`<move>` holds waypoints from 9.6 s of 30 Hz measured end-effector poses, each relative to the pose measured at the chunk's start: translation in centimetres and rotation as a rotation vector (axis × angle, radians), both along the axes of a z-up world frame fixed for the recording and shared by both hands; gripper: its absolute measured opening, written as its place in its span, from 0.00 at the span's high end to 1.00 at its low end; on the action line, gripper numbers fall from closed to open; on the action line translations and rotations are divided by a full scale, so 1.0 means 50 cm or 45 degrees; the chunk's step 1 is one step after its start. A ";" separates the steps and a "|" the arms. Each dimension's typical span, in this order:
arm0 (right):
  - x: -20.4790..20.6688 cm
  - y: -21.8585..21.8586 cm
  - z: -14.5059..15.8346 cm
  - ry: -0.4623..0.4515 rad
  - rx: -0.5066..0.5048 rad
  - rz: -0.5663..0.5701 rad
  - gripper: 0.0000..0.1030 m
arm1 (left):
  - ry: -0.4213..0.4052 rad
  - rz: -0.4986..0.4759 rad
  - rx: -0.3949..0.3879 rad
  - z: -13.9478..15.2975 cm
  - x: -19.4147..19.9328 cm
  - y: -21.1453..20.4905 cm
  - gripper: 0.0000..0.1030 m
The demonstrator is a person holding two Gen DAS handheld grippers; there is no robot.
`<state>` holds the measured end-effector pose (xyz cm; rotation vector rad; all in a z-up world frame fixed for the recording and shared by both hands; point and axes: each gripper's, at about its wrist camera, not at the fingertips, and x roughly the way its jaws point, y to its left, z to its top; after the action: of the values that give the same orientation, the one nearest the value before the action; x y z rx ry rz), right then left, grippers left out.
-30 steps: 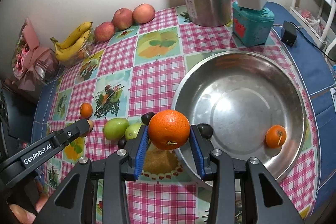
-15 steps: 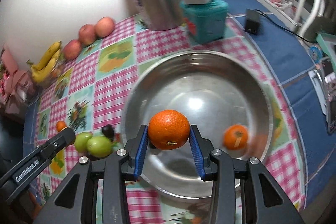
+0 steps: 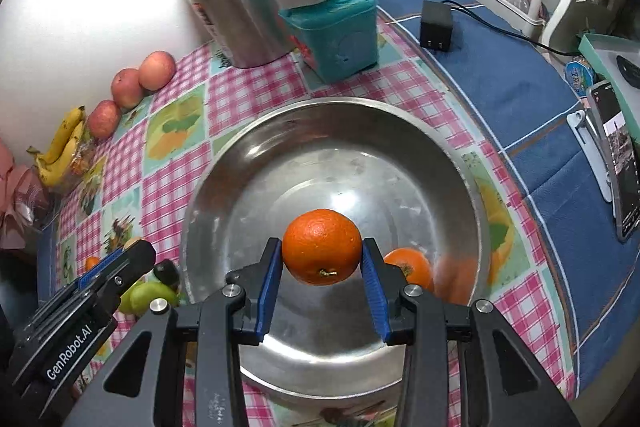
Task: Organize fruits
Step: 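Carry the orange and the potato over the steel pan with both tools, then lower the orange and potato into the pan and open both tools, then withdraw both open tools from the pan back over the fruit, then move both tools toward a dark plum and another small potato, then grasp the dark plum with the right tool while the left tool grasps the small potato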
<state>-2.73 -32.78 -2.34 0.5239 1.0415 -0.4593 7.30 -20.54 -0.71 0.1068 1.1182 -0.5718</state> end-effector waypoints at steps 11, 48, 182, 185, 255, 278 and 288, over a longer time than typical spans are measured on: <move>0.014 -0.032 -0.022 0.025 -0.008 -0.031 0.60 | -0.005 -0.095 0.040 -0.036 -0.001 -0.058 0.73; 0.009 -0.041 -0.021 0.053 -0.007 -0.037 0.60 | 0.022 -0.065 0.068 -0.041 0.005 -0.047 0.68; 0.068 0.154 0.004 -0.019 -0.373 0.270 0.09 | -0.048 0.395 0.096 0.027 0.041 0.328 0.00; 0.074 0.155 -0.005 0.009 -0.328 0.271 0.09 | -0.045 0.410 0.106 0.024 0.047 0.339 0.00; 0.137 0.372 -0.091 0.148 0.091 0.478 0.32 | 0.222 0.385 0.156 -0.139 0.159 0.400 0.19; 0.160 0.386 -0.112 0.168 0.108 0.501 0.72 | 0.266 0.410 0.118 -0.150 0.162 0.405 0.70; 0.158 0.385 -0.111 0.160 0.109 0.505 0.79 | 0.282 0.424 0.112 -0.144 0.160 0.410 0.73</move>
<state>5.19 -13.53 -7.89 0.3546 1.2560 -0.0974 15.30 -0.04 -7.93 -0.0688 1.3431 -0.2398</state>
